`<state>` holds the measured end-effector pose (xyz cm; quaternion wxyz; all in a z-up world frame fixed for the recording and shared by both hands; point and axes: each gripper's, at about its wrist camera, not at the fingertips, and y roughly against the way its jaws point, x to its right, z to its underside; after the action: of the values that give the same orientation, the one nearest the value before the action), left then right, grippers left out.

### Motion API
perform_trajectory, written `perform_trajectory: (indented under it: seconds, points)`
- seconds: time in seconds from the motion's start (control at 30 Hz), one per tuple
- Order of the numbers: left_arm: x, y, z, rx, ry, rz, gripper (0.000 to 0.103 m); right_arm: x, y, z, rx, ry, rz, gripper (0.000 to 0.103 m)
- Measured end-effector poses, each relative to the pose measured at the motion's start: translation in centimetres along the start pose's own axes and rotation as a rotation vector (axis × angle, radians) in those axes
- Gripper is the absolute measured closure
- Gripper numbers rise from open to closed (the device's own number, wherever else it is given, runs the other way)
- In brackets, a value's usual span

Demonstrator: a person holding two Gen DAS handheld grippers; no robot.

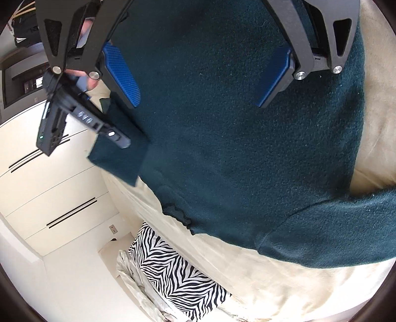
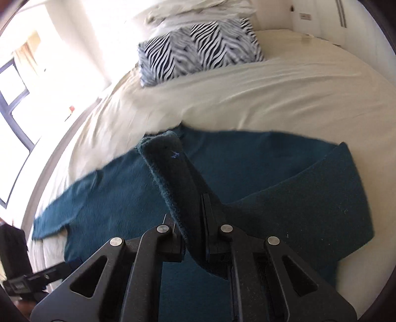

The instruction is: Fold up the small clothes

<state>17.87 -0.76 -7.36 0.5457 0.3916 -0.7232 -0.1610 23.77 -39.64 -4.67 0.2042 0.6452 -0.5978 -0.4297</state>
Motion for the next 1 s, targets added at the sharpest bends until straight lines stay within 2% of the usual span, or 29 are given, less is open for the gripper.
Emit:
perform_trajectory:
  seconds: [0.1, 0.2, 0.27, 0.3, 0.43, 0.57, 0.63, 0.7, 0.77, 0.8, 0.87, 1.0]
  points:
    - [-0.6, -0.2, -0.3, -0.007, 0.026, 0.034, 0.008, -4.3, -3.7, 3.4, -0.071, 0.039, -0.010, 0.089]
    - [-0.6, -1.0, -0.9, -0.018, 0.047, 0.067, 0.008, -5.2, -3.4, 5.6, -0.021, 0.036, -0.035, 0.074]
    - [-0.4, -2.2, -1.3, -0.033, 0.071, 0.097, 0.008, -4.2, -2.1, 5.8, 0.003, -0.001, -0.092, 0.035]
    - [-0.2, -2.7, -1.3, -0.044, 0.082, 0.118, 0.008, -4.3, -1.0, 6.6, 0.016, -0.022, -0.117, 0.031]
    - [1.6, -6.2, -2.1, -0.101, 0.093, 0.164, 0.008, -3.6, 1.0, 7.9, 0.022, -0.060, -0.148, 0.029]
    - [2.8, -8.3, -2.5, -0.117, 0.059, 0.130, 0.008, -0.4, 2.9, 9.7, 0.024, -0.165, -0.217, 0.029]
    - [3.6, -8.7, -2.9, -0.115, 0.043, 0.125, 0.021, 1.4, 3.8, 10.6, 0.027, -0.221, -0.229, 0.029]
    - [4.3, -9.4, -3.1, -0.148, 0.019, 0.110, 0.070, 3.3, 4.2, 11.0, 0.036, -0.284, -0.256, 0.029]
    - [5.1, -9.9, -3.3, -0.168, -0.017, 0.072, 0.089, 5.1, 4.7, 11.5, 0.052, -0.345, -0.270, 0.029]
    - [5.4, -9.8, -3.4, -0.161, -0.045, 0.054, 0.093, 5.9, 4.9, 11.6, 0.061, -0.370, -0.276, 0.029]
    - [6.0, -9.0, -4.0, -0.142, -0.081, 0.050, 0.094, 7.3, 5.2, 11.8, 0.078, -0.415, -0.281, 0.029]
    - [5.4, -5.9, -5.5, -0.040, -0.108, 0.046, 0.094, 9.7, 6.2, 12.3, 0.096, -0.493, -0.302, 0.029]
